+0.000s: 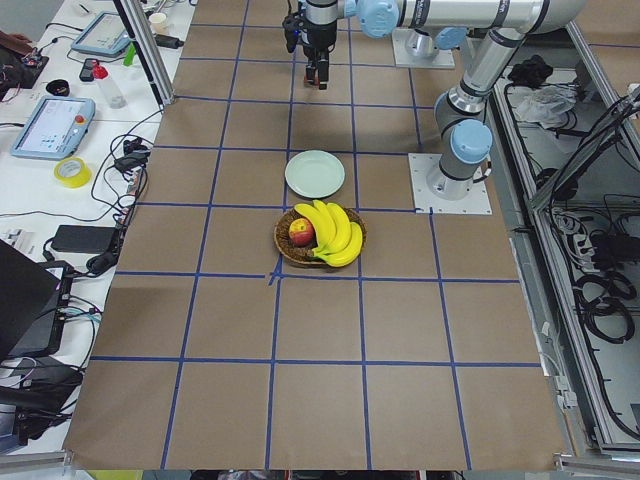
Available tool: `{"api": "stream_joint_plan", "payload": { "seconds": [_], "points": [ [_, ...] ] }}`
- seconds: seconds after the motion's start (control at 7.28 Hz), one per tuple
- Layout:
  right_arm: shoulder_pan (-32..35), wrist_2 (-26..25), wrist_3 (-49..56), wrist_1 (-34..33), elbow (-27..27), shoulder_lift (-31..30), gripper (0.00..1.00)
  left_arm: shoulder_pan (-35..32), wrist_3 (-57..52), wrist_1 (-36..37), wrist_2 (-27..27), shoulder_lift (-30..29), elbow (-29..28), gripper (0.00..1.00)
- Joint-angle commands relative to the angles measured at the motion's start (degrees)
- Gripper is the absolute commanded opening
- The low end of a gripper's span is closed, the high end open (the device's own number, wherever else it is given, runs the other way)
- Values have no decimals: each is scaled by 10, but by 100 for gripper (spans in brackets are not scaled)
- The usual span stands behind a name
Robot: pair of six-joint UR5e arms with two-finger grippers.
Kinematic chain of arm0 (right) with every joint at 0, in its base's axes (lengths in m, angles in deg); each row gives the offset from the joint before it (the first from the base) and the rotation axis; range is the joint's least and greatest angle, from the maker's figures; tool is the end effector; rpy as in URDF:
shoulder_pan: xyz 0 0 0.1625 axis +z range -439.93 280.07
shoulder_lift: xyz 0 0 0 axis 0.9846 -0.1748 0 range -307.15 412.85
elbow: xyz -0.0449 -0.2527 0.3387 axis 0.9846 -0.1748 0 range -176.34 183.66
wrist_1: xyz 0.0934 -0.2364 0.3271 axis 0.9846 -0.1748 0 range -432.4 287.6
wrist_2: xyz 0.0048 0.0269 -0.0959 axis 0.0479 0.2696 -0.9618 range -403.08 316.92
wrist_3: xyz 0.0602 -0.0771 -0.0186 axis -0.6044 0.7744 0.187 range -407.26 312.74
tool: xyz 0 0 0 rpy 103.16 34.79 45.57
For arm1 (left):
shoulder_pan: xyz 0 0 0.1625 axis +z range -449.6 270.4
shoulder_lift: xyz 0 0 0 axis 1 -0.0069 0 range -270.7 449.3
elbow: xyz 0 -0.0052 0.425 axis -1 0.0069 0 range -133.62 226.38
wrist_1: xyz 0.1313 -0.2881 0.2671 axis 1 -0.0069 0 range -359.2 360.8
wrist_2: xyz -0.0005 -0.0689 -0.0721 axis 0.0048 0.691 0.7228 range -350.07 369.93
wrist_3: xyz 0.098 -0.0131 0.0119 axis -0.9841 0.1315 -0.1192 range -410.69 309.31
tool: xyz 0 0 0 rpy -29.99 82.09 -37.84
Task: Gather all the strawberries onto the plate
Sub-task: 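Reach the right gripper down to the strawberry pair and grasp one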
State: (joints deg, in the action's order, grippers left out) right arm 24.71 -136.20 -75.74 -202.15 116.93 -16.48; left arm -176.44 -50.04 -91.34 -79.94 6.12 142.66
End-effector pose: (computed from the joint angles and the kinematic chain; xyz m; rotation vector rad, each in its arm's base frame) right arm 0.2563 -0.4753 0.1815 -0.3660 -3.0412 -0.0735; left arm -0.1091 -0.4453 0.4859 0.1046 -3.1367 -0.0435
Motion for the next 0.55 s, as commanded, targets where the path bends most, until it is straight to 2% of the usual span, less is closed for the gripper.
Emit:
{"api": "stream_joint_plan", "payload": {
  "seconds": [0.0,0.14,0.27,0.41],
  "points": [
    [0,15,-1,-6,-1,12,77,1,0,0,-2,-2,0,100],
    [0,16,-1,-5,-2,11,57,1,0,0,-2,-2,0,100],
    [0,18,-1,-4,-3,10,45,1,0,-1,-4,-2,0,100],
    [0,19,1,-2,-6,8,40,1,0,-2,-4,-3,0,100]
  ]
}}
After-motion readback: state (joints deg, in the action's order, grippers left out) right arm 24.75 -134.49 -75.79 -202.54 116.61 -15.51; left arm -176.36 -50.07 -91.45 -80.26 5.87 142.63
